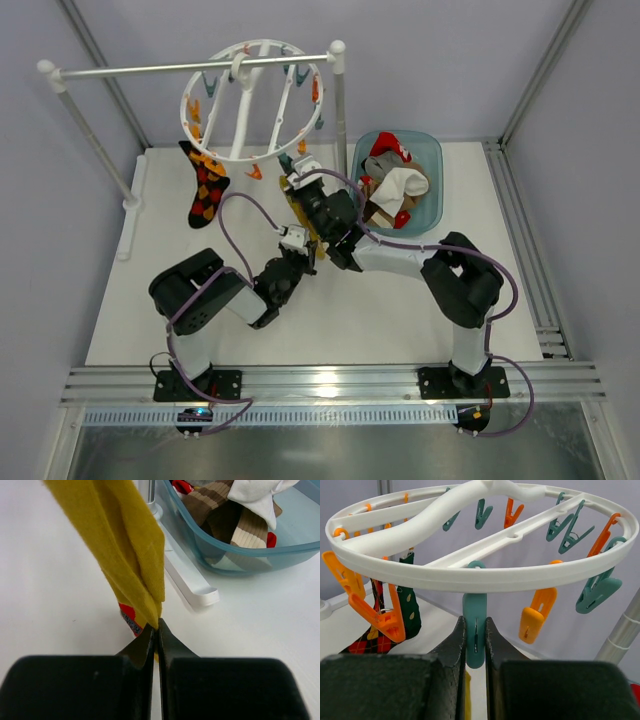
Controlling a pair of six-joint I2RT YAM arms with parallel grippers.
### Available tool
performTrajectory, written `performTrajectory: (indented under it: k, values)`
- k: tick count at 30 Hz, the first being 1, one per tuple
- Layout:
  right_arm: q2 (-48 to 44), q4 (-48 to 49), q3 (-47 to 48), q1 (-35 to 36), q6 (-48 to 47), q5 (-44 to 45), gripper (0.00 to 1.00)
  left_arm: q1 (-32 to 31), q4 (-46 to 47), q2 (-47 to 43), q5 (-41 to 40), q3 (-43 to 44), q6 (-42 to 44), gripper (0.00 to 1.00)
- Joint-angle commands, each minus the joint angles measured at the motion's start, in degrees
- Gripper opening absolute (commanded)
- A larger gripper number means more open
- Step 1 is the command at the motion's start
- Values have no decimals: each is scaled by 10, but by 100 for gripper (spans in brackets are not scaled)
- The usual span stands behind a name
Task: Remove the socks clipped to the hanger
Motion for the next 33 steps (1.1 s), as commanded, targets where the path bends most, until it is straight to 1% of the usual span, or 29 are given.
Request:
performTrajectory:
  k: [1,2,3,4,5,6,9,10,11,12,13,16,18,20,22,23,24,25,26,27,29,30,31,32,33]
  values:
    - [-9,54,-6,4,-1,13,10,-3,135,7,-2,6,-1,0]
    - [-11,53,-6,4,-1,19,19,-3,135,8,-3,7,-1,0]
    - [-12,53,-8,4,-3,19,44,-3,135,9,-3,7,0,0]
    - [-14,52,-10,4,-4,22,52,-3,135,9,-3,6,0,0]
    - [-19,53,-12,4,-6,25,58,-3,135,11,-3,8,0,0]
    - [-22,52,-18,4,-6,27,67,-3,135,12,-4,8,1,0]
    - [-41,62,-40,4,-12,39,77,-3,135,15,-7,10,1,0]
    - [-46,68,-49,4,-15,43,77,-4,135,15,-7,10,1,0]
    - [-52,86,-58,5,-19,48,81,-4,135,16,-7,10,1,0]
    - [-68,95,-81,5,-21,58,86,-3,135,18,-6,11,-1,0]
    - [-76,105,-94,5,-25,63,100,-3,135,19,-3,11,-1,0]
    - [-117,144,-145,5,-40,91,100,-3,135,22,2,15,-1,0]
    - [-137,169,-181,5,-56,106,100,-3,135,25,21,18,5,0]
    - [-170,195,-206,5,-70,140,99,-4,134,25,51,20,7,0]
    - [-193,214,-240,4,-99,167,100,-4,134,18,96,25,11,0]
    - [-215,232,-251,3,-107,191,99,-4,121,13,159,32,11,0]
    - [-226,241,-274,0,-125,202,100,-5,105,7,190,39,9,0]
    - [-237,250,-284,-3,-130,212,100,-5,81,-2,208,50,5,0]
    - [-263,265,-296,-8,-135,236,100,-6,36,-16,241,72,-2,0]
    - [-277,270,-320,-12,-130,245,100,-9,12,-22,278,84,-3,0]
    - [-332,268,-349,-39,-107,257,100,-19,-20,-34,304,120,9,0]
    - [-359,257,-381,-54,-87,253,100,-21,-53,-38,320,134,17,0]
    - [-383,241,-396,-92,-20,246,100,-26,-76,-42,326,151,23,0]
    - [-408,190,-413,-119,24,236,100,-27,-108,-45,337,193,31,0]
    - [-466,157,-442,-147,70,190,100,-27,-179,-51,369,219,36,0]
